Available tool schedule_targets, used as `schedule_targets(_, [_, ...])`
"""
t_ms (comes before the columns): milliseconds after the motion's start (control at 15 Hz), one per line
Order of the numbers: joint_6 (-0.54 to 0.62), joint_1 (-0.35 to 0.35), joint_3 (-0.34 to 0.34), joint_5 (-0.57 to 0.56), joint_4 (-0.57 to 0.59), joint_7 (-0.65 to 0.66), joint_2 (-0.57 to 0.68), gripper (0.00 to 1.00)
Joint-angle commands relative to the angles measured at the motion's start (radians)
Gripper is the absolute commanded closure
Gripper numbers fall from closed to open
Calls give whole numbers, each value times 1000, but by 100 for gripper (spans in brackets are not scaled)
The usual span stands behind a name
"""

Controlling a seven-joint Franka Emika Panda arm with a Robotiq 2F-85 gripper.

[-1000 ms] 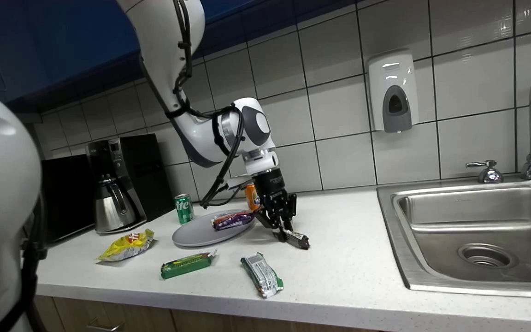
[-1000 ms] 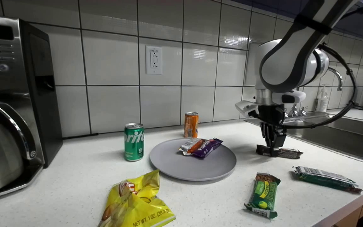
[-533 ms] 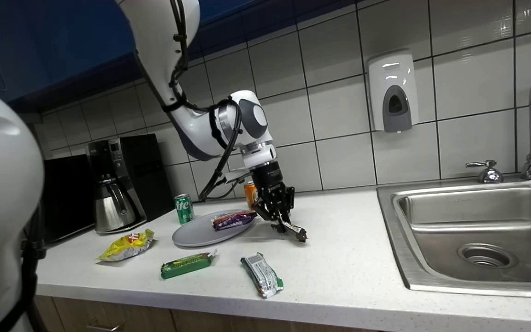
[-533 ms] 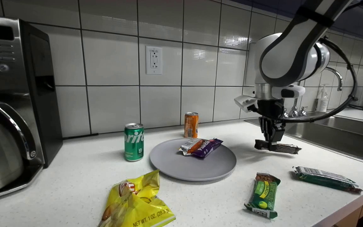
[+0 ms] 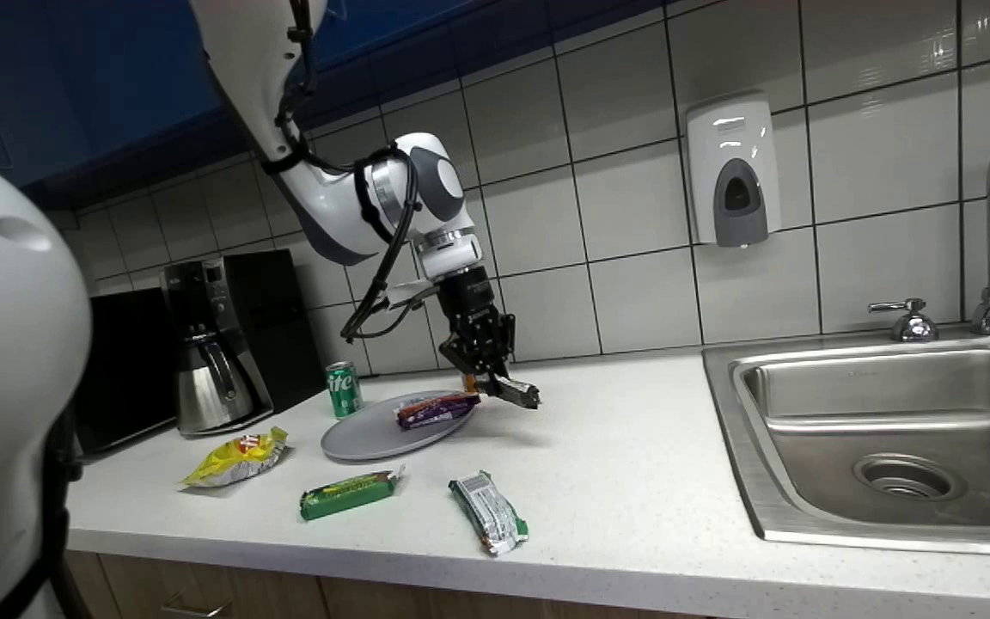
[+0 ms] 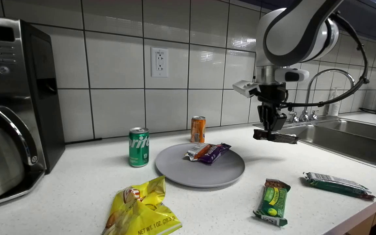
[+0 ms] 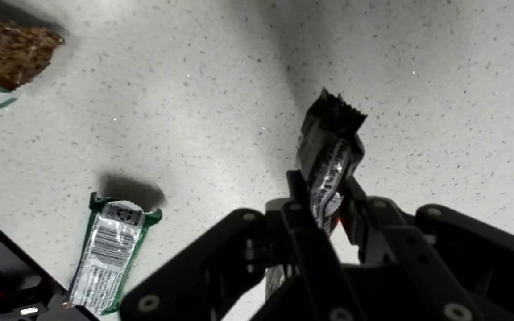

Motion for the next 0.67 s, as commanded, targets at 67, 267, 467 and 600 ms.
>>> schedule_targets(67, [-67, -5, 50, 4, 14, -90, -50, 94])
schedule_targets(267, [-77, -1, 78, 8, 22, -149, -51, 95])
schedule_targets(467, [-82, 2, 97, 13, 40, -203, -37, 95])
schedule_targets(600, [-82, 5, 108, 15, 50, -240, -28, 95])
